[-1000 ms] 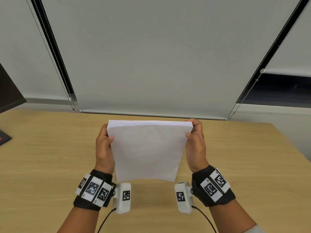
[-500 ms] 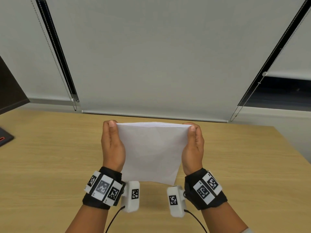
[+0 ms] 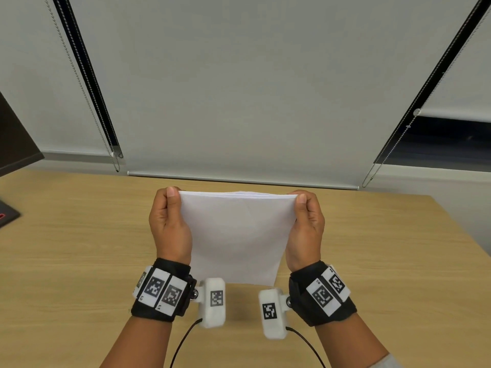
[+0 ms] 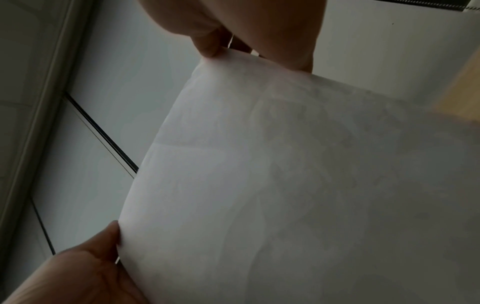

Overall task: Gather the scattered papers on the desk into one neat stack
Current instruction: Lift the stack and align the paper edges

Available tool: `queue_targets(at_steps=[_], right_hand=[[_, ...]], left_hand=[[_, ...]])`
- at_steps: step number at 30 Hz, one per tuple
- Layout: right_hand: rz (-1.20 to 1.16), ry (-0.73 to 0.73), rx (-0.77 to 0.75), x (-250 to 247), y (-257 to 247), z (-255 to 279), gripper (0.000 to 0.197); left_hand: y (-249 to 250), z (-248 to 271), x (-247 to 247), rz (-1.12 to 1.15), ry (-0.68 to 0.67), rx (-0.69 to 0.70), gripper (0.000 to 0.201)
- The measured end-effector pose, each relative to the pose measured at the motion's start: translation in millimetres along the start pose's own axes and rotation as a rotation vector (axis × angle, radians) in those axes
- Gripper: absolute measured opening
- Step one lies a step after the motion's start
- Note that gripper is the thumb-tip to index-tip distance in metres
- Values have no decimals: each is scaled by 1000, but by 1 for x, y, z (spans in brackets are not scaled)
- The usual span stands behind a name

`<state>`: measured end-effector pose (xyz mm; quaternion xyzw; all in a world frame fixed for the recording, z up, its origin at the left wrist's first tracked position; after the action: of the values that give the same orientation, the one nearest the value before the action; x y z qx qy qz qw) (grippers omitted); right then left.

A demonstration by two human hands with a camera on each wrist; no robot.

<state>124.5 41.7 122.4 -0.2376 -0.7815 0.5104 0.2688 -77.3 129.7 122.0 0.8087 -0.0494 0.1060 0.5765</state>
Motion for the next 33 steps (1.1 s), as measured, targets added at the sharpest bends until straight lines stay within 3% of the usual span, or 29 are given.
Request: queue_targets(at_steps=[10,14,21,25,27,30,33], right_hand=[[76,42,-45,6,-1,7,26],[48,78,-5,9,-4,7,26],[63,100,29,11,-10,3,30],[62,2,53,10,-15,1,29],[31,-168,65,1,-10,2,27],[38,-393,163,-19,12,14,55],[246,-469,202,-28,41,24,63]], left_hand=[[10,10,16,-72,78,-115,33],[12,7,20,-150,79,-79,34],[4,3,18,-95,133,-34,31],[7,-1,19,-41,115,-38,28],[2,-2,15,16,66,-61,26],[-18,-4,-4,82,-174,-91,53],[-38,-2,-23,16,-383,-115,31]])
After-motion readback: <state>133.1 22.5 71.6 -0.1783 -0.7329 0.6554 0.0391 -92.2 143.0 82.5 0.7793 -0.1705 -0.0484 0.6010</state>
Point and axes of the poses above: each hand's wrist, its own z-axis away from the middle knuckle, its own x-axis out of the palm, y = z × x, the point moved 3 cm from there along -z, towards the middle knuckle, and after that the axes turned 3 degrees about -y, right-handed, at the moved point
